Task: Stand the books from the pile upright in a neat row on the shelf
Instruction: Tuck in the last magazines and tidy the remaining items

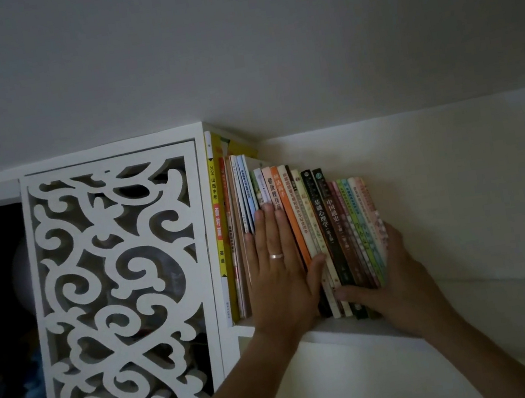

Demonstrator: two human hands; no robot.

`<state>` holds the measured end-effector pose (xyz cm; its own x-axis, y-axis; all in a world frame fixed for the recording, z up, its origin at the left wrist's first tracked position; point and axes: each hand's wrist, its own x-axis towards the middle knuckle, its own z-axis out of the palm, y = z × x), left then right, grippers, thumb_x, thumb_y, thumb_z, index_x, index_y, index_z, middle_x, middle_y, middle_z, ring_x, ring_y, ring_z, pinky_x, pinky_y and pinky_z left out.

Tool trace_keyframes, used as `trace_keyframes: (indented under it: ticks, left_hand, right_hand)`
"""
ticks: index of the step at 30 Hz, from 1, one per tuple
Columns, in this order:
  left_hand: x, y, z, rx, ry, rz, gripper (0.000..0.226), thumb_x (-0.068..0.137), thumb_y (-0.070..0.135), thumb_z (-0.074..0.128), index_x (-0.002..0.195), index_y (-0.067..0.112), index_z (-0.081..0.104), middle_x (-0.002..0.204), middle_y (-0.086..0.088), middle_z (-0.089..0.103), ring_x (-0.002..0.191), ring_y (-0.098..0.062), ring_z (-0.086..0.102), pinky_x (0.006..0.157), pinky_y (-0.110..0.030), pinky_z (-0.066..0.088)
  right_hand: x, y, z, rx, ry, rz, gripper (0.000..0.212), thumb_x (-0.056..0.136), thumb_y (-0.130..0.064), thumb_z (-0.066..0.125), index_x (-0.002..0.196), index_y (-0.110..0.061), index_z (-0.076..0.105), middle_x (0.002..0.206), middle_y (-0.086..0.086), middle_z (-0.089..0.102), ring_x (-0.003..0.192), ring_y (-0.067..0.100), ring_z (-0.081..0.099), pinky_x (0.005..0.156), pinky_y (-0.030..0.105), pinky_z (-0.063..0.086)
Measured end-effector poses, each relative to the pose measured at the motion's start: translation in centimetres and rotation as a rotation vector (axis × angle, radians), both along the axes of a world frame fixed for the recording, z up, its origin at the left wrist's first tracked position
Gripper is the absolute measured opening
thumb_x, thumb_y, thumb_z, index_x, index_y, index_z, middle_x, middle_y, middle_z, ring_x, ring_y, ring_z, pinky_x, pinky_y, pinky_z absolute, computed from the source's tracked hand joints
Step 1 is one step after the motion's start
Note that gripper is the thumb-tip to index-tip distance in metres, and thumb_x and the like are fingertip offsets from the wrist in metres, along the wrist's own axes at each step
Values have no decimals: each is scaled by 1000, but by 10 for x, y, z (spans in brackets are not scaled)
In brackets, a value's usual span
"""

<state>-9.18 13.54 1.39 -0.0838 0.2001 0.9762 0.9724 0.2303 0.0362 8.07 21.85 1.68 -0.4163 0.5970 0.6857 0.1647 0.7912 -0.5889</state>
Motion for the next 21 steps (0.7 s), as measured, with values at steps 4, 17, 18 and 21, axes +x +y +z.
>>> trace_keyframes:
  ticks: [4, 17, 18, 21]
  left_hand:
    - [1, -4, 2, -85, 182, -61, 62, 109, 33, 31, 164, 8, 16, 174, -12, 1, 161, -29, 2, 128, -57, 13]
    - [-3, -3, 6, -189, 349, -66, 78, 101, 60, 46, 163, 18, 26, 172, -19, 5, 160, -38, 4, 125, -64, 13]
    - [-3, -4, 7, -199, 355, -57, 76, 101, 60, 45, 163, 19, 26, 172, -19, 4, 160, -38, 3, 125, -65, 14]
    - [-5, -5, 8, -222, 360, -49, 76, 102, 59, 42, 164, 18, 24, 172, -19, 2, 160, -38, 1, 124, -65, 15]
  right_hand:
    - [-11, -7, -3, 36, 31, -62, 136, 53, -60, 92, 157, -33, 8, 155, -2, 37, 135, 22, 47, 103, 49, 51]
    - [14, 2, 2, 35, -61, 165, 127, 65, -45, 94, 153, -50, 3, 152, -22, 39, 131, 6, 49, 100, 31, 50]
    - [20, 5, 4, 10, -115, 187, 127, 67, -47, 92, 153, -52, -1, 153, -23, 37, 133, 5, 48, 101, 29, 48]
    - [40, 15, 9, -43, -266, 188, 124, 72, -51, 88, 155, -53, -3, 156, -22, 37, 132, 2, 46, 103, 25, 43]
